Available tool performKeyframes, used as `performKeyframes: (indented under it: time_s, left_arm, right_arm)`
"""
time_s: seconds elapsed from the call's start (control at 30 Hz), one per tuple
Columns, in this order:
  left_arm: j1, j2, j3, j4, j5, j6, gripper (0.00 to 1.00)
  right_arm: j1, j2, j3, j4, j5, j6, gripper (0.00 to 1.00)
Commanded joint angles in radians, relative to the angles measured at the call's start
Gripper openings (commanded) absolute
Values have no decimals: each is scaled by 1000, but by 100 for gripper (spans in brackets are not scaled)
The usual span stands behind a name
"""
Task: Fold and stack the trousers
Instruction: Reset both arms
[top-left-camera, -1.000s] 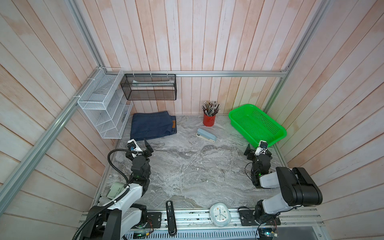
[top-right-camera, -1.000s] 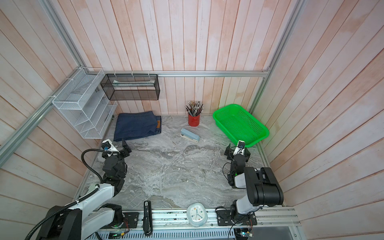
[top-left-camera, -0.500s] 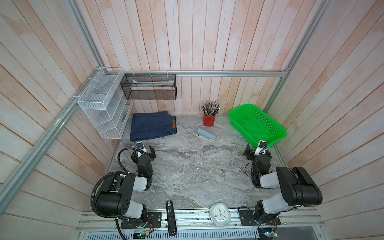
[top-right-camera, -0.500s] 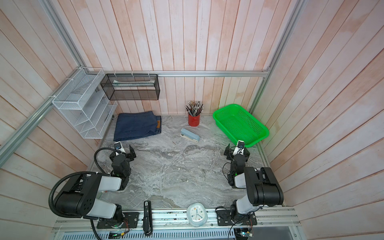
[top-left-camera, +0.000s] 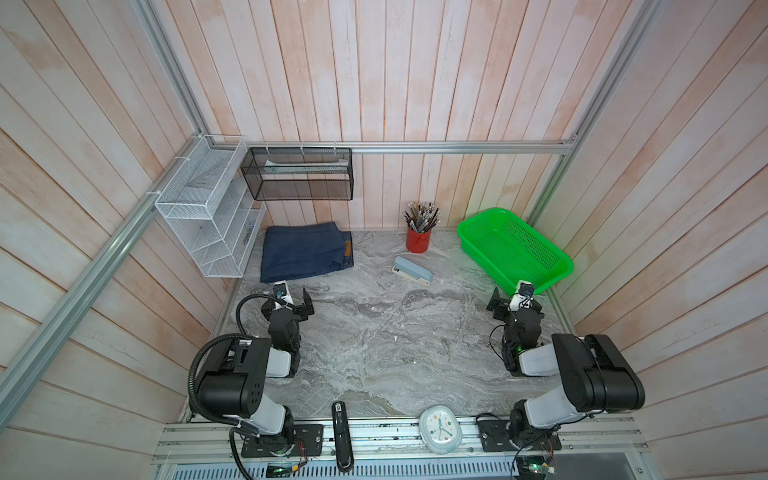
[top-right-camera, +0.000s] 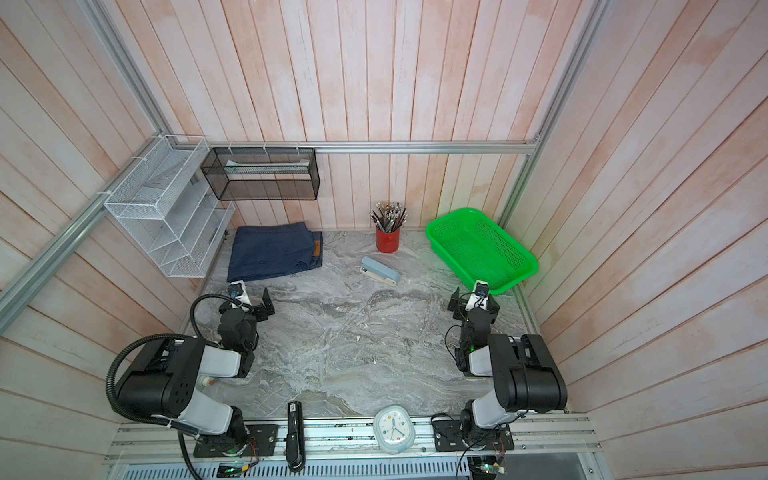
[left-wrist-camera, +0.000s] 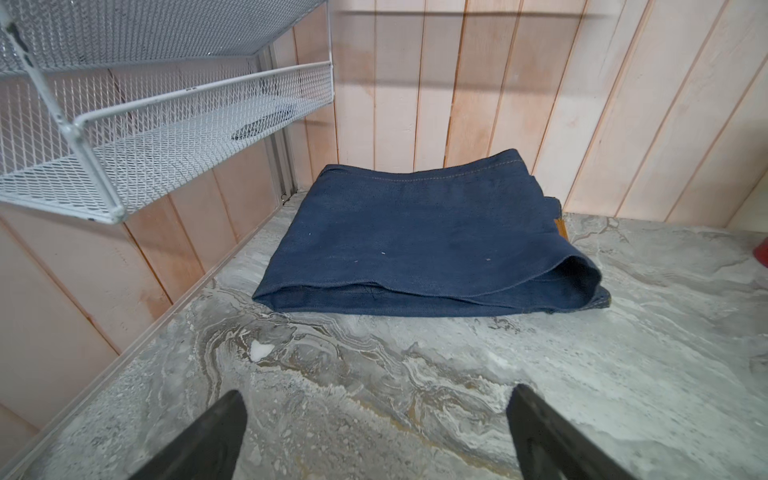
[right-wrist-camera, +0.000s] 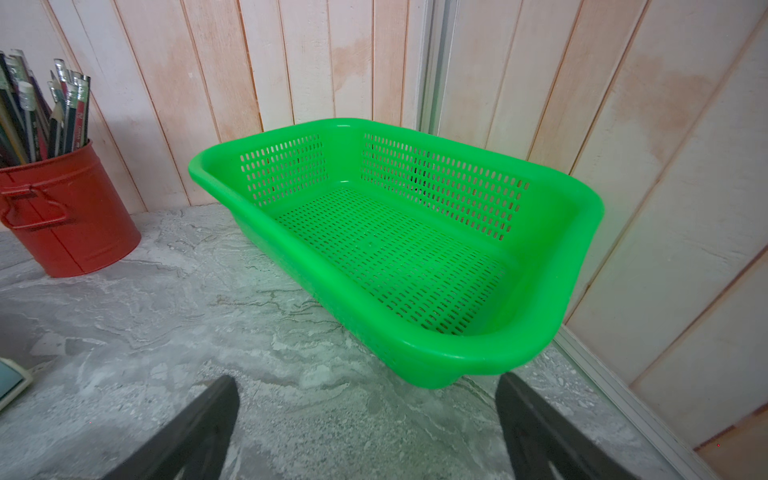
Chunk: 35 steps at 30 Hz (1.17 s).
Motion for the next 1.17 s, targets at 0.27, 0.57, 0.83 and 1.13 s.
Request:
performKeyframes:
  time_s: [0.27,0.57,0.83,1.13]
  left_arm:
    - [7,-7,10,18,40,-8,100]
    - [7,-7,11,17,40,-10,100]
    - [8,-7,10,17,40,-9,100]
    - [8,-7,10,18,40,-9,100]
  right_arm:
    - [-6,-9,12,-15,-7,5,98]
    - [-5,-9,12,-15,-7,5,98]
    - [-5,-9,12,-14,-7,4,98]
    - [-5,-9,12,-15,-7,6,98]
